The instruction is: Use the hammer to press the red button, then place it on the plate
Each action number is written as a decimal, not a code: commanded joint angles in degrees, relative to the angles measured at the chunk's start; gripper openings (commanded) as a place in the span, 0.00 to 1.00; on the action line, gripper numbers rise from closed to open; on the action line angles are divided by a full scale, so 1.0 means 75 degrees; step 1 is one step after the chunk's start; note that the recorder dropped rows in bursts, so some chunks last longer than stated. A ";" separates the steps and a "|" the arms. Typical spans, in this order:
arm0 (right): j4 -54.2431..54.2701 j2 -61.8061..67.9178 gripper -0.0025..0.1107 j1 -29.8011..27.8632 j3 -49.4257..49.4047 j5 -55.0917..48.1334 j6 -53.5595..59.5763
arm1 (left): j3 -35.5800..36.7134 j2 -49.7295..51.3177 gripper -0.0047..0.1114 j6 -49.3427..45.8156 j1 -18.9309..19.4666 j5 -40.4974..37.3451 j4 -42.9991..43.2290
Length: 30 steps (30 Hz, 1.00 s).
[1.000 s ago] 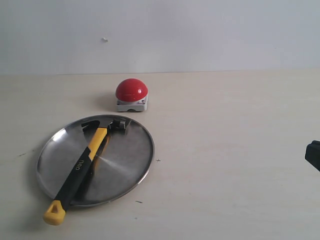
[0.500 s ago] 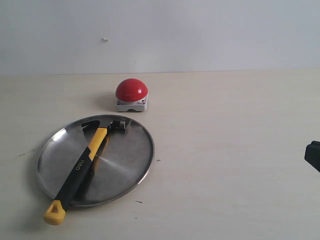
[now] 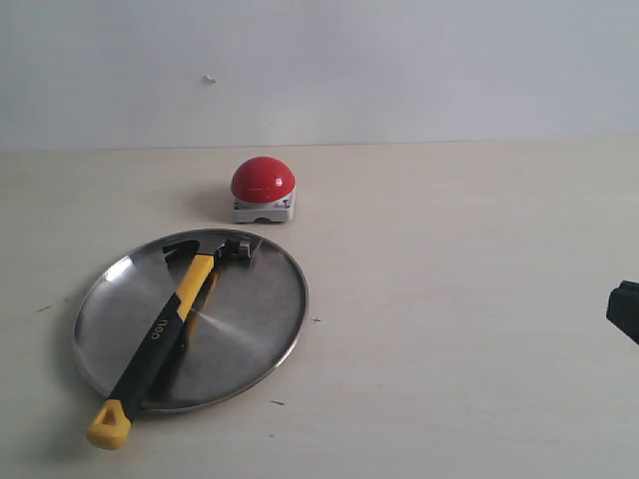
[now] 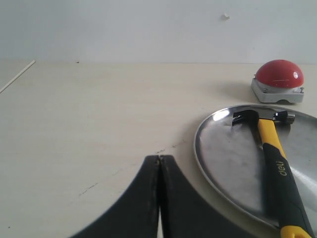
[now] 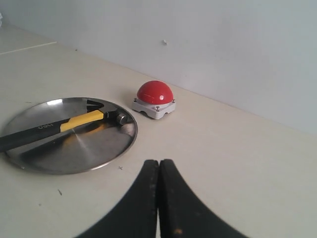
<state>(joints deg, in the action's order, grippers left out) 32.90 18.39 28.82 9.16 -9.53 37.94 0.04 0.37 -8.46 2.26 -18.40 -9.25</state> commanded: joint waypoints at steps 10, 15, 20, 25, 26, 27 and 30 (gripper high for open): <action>-0.0027 -0.2274 0.02 -0.1945 -0.0033 -0.0058 0.0043 | -0.0005 -0.0050 0.04 -0.0045 0.0016 0.0002 0.0024; -0.0027 -0.2453 0.02 -0.2853 -0.0033 -0.0352 0.0000 | -0.0005 -0.0050 0.04 -0.0045 0.0016 0.0002 0.0024; -0.0059 -0.2453 0.02 -0.3260 -0.0033 -0.0590 -0.0024 | -0.0005 -0.0050 0.04 -0.0045 0.0016 0.0002 0.0024; -0.0059 -0.2453 0.02 -0.3260 -0.0033 -0.0590 -0.0024 | -0.0005 -0.0050 0.04 -0.0045 0.0016 0.0002 0.0024; -0.0059 -0.2453 0.02 -0.3274 -0.0033 -0.0590 -0.0024 | -0.0005 -0.0050 0.04 -0.0045 0.0016 0.0002 0.0024; -0.0059 -0.2453 0.02 -0.3273 -0.0070 -0.0608 -0.0024 | -0.0005 -0.0050 0.04 -0.0045 0.0016 0.0002 0.0024; -0.0207 -0.2453 0.02 -0.3273 -0.0094 -0.0608 -0.0324 | -0.0005 -0.0050 0.04 -0.0045 0.0016 0.0002 0.0024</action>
<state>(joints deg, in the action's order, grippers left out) 32.90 0.31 4.70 8.98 -13.89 37.45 0.04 0.37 -8.46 2.26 -18.50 -9.25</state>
